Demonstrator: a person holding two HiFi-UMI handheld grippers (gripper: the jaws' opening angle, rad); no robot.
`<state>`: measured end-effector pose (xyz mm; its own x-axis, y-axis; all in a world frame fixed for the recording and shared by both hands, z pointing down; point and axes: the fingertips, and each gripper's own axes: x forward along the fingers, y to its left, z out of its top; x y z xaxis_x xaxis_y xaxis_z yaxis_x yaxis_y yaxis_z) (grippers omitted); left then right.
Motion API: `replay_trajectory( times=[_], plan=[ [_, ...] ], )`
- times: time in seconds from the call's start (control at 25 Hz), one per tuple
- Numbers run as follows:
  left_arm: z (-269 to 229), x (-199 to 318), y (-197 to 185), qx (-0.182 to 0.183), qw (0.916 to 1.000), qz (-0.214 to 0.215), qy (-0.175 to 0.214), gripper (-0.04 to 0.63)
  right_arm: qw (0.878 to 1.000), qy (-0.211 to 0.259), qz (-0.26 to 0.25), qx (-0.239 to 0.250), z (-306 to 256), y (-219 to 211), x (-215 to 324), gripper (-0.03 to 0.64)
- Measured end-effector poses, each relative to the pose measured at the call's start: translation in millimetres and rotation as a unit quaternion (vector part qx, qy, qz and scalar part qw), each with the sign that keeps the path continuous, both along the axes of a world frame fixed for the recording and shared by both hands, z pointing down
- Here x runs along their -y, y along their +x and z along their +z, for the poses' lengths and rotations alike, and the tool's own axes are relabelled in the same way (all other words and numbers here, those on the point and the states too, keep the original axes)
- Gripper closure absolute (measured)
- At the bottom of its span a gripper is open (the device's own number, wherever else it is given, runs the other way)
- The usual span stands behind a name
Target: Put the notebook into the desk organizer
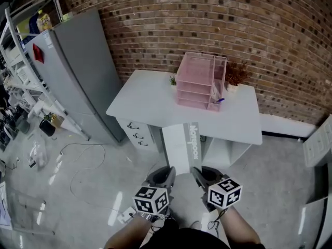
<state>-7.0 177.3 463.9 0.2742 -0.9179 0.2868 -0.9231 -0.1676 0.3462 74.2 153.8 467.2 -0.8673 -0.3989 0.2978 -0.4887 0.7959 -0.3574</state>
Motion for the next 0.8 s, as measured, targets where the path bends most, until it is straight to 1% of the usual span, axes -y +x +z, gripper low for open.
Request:
replay_trajectory(
  times=[0.28,0.44,0.6,0.8],
  plan=[
    [6,30,-56,0.001,1.0000,0.008,-0.004,0.552,1.000,-0.004,0.005,-0.001,6,-56,30,0.598],
    [6,45,-82,0.003,0.9999,0.012,0.000,0.552,1.000,-0.001,0.006,0.001,6,-82,45,0.598],
    [4,57,-98,0.001,0.9999,0.011,0.006,0.552,1.000,0.002,0.004,0.000,4,-98,57,0.598],
    [5,76,-105,-0.005,0.9999,0.008,0.004,0.552,1.000,0.002,-0.003,-0.006,4,-105,78,0.598]
  ],
)
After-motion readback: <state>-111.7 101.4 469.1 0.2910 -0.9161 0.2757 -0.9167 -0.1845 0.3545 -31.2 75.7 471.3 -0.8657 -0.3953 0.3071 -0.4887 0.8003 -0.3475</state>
